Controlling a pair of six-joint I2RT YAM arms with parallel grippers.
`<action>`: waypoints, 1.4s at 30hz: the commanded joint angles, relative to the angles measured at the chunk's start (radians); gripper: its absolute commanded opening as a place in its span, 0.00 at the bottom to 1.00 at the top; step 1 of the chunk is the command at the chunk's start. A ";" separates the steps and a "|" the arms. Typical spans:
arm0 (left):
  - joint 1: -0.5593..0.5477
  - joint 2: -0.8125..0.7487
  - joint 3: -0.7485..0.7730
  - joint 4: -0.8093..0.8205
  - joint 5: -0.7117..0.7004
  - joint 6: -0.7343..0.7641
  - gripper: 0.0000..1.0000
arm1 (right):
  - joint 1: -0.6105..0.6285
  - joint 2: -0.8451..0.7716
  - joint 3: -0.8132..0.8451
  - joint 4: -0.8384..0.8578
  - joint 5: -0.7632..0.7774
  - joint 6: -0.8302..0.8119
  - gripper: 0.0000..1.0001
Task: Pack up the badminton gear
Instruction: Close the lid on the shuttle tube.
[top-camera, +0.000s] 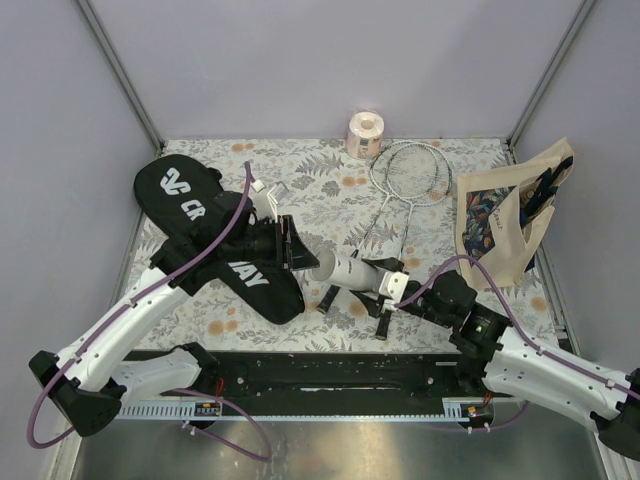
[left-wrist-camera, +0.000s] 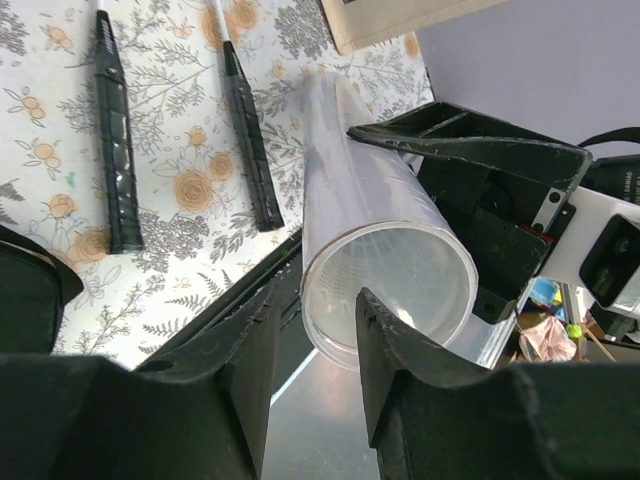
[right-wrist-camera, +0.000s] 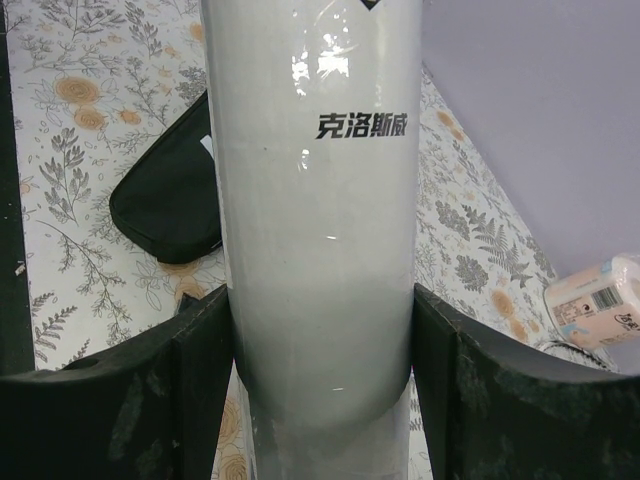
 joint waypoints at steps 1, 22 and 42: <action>0.000 -0.041 -0.008 0.038 -0.069 0.025 0.40 | 0.002 0.019 0.071 0.078 0.021 0.051 0.38; -0.050 -0.071 -0.197 0.353 -0.075 -0.159 0.36 | 0.002 0.103 0.101 0.182 0.017 0.186 0.37; -0.120 -0.090 -0.140 0.259 -0.319 -0.136 0.40 | 0.002 0.083 0.102 0.152 0.046 0.200 0.37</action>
